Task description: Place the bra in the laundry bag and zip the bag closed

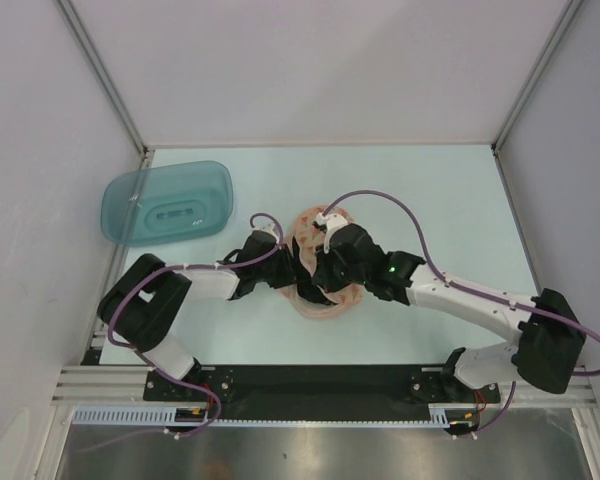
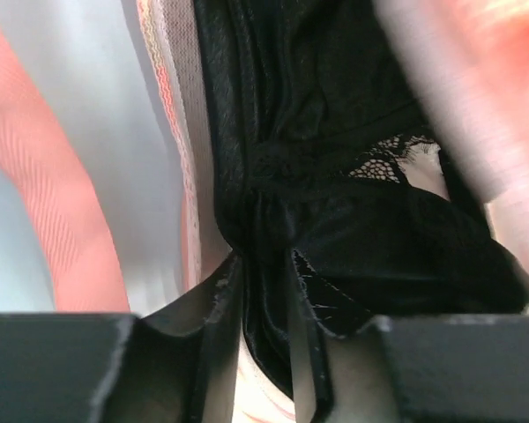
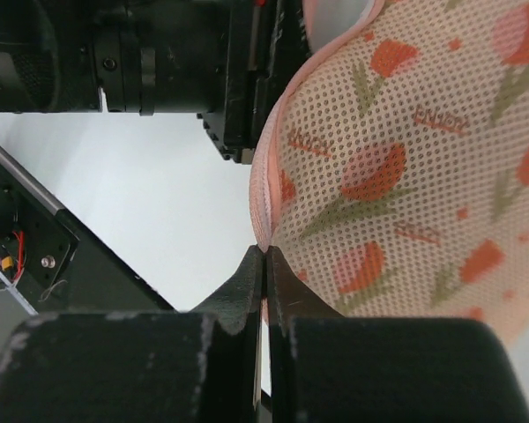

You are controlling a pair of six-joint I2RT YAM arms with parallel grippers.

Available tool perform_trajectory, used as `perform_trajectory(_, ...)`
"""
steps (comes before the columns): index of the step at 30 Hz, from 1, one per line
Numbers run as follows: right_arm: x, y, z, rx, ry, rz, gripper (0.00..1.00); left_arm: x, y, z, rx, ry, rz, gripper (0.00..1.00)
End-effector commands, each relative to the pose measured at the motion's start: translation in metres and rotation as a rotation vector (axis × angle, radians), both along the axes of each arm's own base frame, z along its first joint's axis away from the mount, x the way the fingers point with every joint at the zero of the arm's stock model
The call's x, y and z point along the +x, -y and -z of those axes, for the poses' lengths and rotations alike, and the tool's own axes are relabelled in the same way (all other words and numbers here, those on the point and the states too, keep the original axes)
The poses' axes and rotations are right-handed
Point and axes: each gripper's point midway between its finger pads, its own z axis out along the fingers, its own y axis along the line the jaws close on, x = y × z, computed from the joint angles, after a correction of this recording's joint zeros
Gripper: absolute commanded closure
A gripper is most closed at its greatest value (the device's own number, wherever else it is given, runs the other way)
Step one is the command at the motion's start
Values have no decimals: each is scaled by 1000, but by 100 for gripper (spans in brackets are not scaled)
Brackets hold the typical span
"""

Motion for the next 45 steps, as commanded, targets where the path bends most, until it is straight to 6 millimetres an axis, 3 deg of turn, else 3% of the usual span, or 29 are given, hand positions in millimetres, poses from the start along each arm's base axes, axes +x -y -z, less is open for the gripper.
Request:
perform_trajectory(1, -9, -35, 8, 83, -119, -37, 100, 10, 23, -13, -87, 35, 29, 75)
perform_trajectory(6, -16, -51, 55, 44, -259, -56, 100, 5, 13, -11, -54, 42, 12, 76)
perform_trajectory(11, -15, -48, 78, 12, -302, -22, 100, 1, -8, -25, 8, 89, -26, 62)
perform_trajectory(17, -12, -44, 88, 35, -315, 1, 100, -11, -35, -31, 87, 115, -61, 51)
perform_trajectory(20, -16, -42, 91, 47, -344, -8, 91, -15, -44, -42, 102, 148, -68, 44)
perform_trajectory(23, -19, -41, 88, 68, -368, -24, 73, -21, -54, -53, 120, 181, -64, 29)
perform_trajectory(26, -23, -41, 79, 106, -387, -32, 60, -26, -48, -79, 53, 253, -19, 26)
perform_trajectory(27, -24, -41, 68, 133, -380, -40, 51, -25, -41, -89, 15, 286, 5, 24)
perform_trajectory(29, -26, -37, 58, 156, -382, -30, 44, -33, -28, -95, -39, 293, 82, 24)
perform_trajectory(30, -22, -33, 43, 187, -363, -20, 39, -34, -26, -93, -38, 282, 92, 24)
perform_trajectory(33, -15, -11, 30, 198, -361, 45, 33, -38, -19, -87, -30, 275, 131, 27)
perform_trajectory(34, -3, 4, 16, 228, -336, 90, 31, -40, -17, -86, -24, 275, 139, 27)
perform_trajectory(36, 3, 28, 12, 233, -329, 141, 21, -44, -10, -81, -7, 270, 168, 26)
perform_trajectory(37, 20, 49, 1, 272, -295, 204, 18, -45, -7, -79, -1, 267, 178, 25)
perform_trajectory(40, 30, 85, 12, 307, -333, 276, 6, -46, 0, -67, 42, 242, 192, 20)
perform_trajectory(41, 44, 98, 4, 382, -322, 279, 3, -46, 2, -63, 56, 238, 199, 19)
perform_trajectory(42, 44, 106, 15, 399, -364, 300, 2, -43, 3, -56, 76, 220, 202, 18)
perform_trajectory(45, 57, 119, 25, 422, -365, 306, 2, -37, 1, -40, 140, 199, 204, 17)
